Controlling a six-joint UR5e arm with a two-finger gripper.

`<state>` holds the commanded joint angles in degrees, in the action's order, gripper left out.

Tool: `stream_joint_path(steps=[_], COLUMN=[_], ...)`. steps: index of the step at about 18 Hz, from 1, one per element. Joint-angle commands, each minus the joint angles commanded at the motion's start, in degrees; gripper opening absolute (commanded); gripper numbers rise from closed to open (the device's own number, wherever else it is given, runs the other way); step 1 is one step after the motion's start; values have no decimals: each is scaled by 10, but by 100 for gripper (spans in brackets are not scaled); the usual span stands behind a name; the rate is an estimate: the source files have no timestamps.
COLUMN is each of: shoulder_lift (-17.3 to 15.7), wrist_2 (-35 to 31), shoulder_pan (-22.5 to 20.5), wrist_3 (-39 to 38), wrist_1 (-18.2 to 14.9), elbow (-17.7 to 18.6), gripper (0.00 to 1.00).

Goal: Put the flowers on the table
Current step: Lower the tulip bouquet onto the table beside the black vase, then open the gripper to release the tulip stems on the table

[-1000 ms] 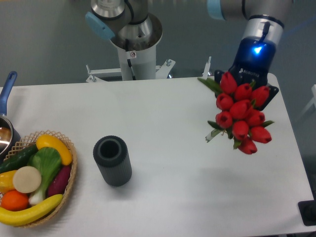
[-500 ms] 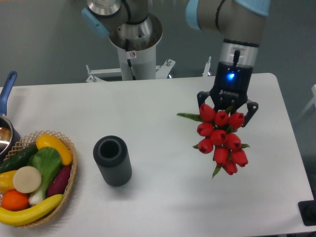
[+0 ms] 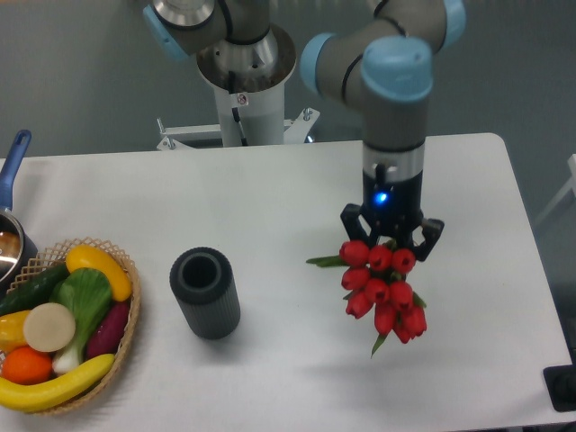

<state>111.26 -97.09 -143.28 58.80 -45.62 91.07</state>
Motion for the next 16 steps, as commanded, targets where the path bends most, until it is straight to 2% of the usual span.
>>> stream_joint_path(steps=[2, 8, 13, 16], shoulder_lift=[18, 57, 93, 96], wrist_2=[-41, -78, -72, -66], shoulder_pan=[18, 27, 29, 28], wrist_3=[0, 0, 6, 6], wrist_1=[0, 1, 2, 1], elbow=[-3, 9, 5, -1], gripper=[49, 49, 49, 49])
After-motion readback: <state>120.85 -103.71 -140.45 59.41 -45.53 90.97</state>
